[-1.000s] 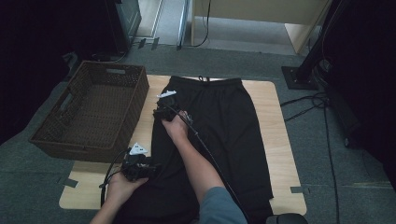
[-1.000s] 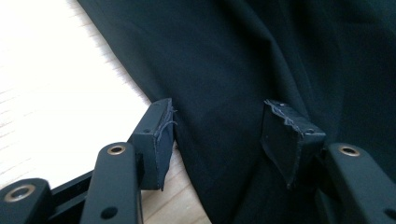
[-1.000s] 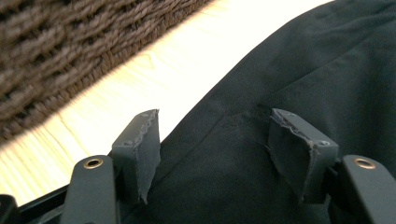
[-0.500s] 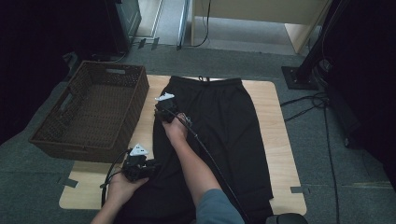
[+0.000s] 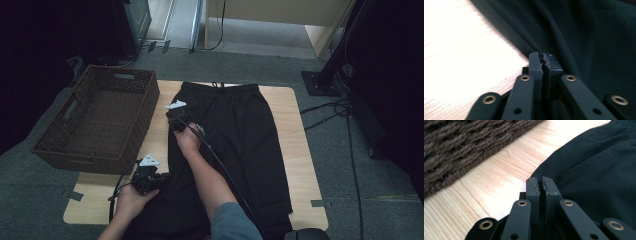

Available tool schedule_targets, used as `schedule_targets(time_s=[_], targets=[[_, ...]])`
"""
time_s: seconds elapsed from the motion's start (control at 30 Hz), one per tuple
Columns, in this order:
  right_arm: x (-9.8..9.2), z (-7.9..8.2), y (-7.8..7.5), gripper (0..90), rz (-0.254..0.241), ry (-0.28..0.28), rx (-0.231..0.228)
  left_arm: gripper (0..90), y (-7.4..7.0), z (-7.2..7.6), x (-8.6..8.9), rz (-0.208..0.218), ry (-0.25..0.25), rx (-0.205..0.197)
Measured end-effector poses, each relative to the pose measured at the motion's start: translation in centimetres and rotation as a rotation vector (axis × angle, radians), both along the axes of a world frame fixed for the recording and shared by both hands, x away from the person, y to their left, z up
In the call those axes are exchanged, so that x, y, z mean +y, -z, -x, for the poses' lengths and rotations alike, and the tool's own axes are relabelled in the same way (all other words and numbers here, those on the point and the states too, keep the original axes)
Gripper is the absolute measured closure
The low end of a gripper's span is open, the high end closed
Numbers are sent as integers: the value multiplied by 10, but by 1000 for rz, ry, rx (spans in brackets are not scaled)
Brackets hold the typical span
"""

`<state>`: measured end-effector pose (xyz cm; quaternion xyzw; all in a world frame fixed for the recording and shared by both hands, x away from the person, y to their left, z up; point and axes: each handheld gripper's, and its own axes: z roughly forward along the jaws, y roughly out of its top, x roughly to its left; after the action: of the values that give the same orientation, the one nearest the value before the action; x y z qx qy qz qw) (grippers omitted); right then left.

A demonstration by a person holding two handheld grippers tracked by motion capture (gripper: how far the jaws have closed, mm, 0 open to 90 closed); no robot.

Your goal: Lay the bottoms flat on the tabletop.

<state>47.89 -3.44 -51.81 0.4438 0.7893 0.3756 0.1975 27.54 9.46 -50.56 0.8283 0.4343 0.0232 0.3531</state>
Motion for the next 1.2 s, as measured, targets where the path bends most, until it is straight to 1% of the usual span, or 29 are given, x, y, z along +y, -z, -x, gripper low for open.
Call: schedule_targets(time_s=[0.1, 0.17, 0.27, 0.3, 0.33, 0.37, 0.4, 0.43, 0.5, 0.53, 0.57, 0.63, 0.67, 0.7, 0.73, 0.77, 0.8, 0.83, 0.87, 0.9, 0.93, 0.97, 1.0, 1.03, 1.07, 1.1, 1.13, 1.17, 1.2], targets=[[-1, -2, -2, 854, -17, 3, 27, 886, -1, -1, 0, -2, 3, 12], [2, -6, -6, 861, -13, -15, 61, 888, -7, -2, 8, -11, 13, 26], [11, -6, -17, 865, -23, -48, 75, 892, -22, 3, 26, 66, -14, 17], [13, -5, -24, 866, -60, -57, 78, 893, -22, 3, 26, 66, -14, 17], [13, -4, -33, 866, -117, -67, 75, 893, -34, 6, 30, 94, -6, -13], [13, -4, -33, 866, -117, -67, 75, 893, -34, 6, 30, 94, -6, -13], [10, -3, -41, 867, -191, -68, 74, 893, -40, 8, 28, 92, 5, -39], [6, -3, -46, 866, -229, -77, 74, 893, -43, 9, 24, 86, 16, -55], [-7, -10, -50, 866, -216, -59, 143, 893, -48, 7, 10, 118, 26, -54], [-14, -12, -52, 866, -228, -58, 159, 893, -50, 7, 5, 138, 27, -57], [-14, -12, -52, 866, -228, -58, 159, 893, -50, 7, 5, 138, 27, -57], [-27, -11, -59, 866, -251, -61, 145, 893, -57, 7, -7, 150, 49, -78], [-39, -10, -69, 866, -258, -63, 123, 893, -65, 7, -23, 135, 78, -98], [-47, -8, -75, 866, -257, -65, 111, 893, -65, 7, -23, 135, 78, -98], [-47, -8, -75, 866, -257, -65, 111, 893, -70, 6, -30, 136, 98, -109], [-55, -6, -82, 865, -260, -59, 97, 893, -75, 5, -39, 141, 113, -121], [-65, -4, -89, 866, -271, -57, 74, 893, -79, 4, -47, 147, 131, -132], [-88, 2, -102, 866, -293, -36, 35, 892, -84, 3, -56, 154, 145, -146], [-88, 2, -102, 866, -293, -36, 35, 892, -88, 3, -66, 157, 159, -157], [-101, 5, -108, 865, -296, -32, 17, 891, -92, 2, -76, 165, 173, -170], [-130, 12, -117, 865, -283, -4, -18, 889, -94, 2, -86, 179, 181, -183], [-130, 12, -117, 865, -283, -4, -18, 889, -96, 2, -96, 181, 197, -187], [-145, 14, -119, 865, -288, 10, -39, 889, -95, 1, -110, 180, 218, -183], [-165, 18, -120, 865, -290, 39, -39, 888, -91, 1, -122, 175, 228, -176], [-181, 20, -118, 864, -294, 68, -41, 888, -86, 0, -134, 153, 248, -170], [-197, 21, -114, 864, -289, 94, -33, 887, -79, -1, -145, 134, 260, -157], [-222, 24, -103, 863, -281, 146, -10, 887, -66, -2, -162, 113, 274, -135], [-234, 25, -95, 863, -276, 171, 7, 887, -58, -3, -169, 95, 284, -122], [-234, 25, -95, 863, -276, 171, 7, 887, -58, -3, -169, 95, 284, -122]])
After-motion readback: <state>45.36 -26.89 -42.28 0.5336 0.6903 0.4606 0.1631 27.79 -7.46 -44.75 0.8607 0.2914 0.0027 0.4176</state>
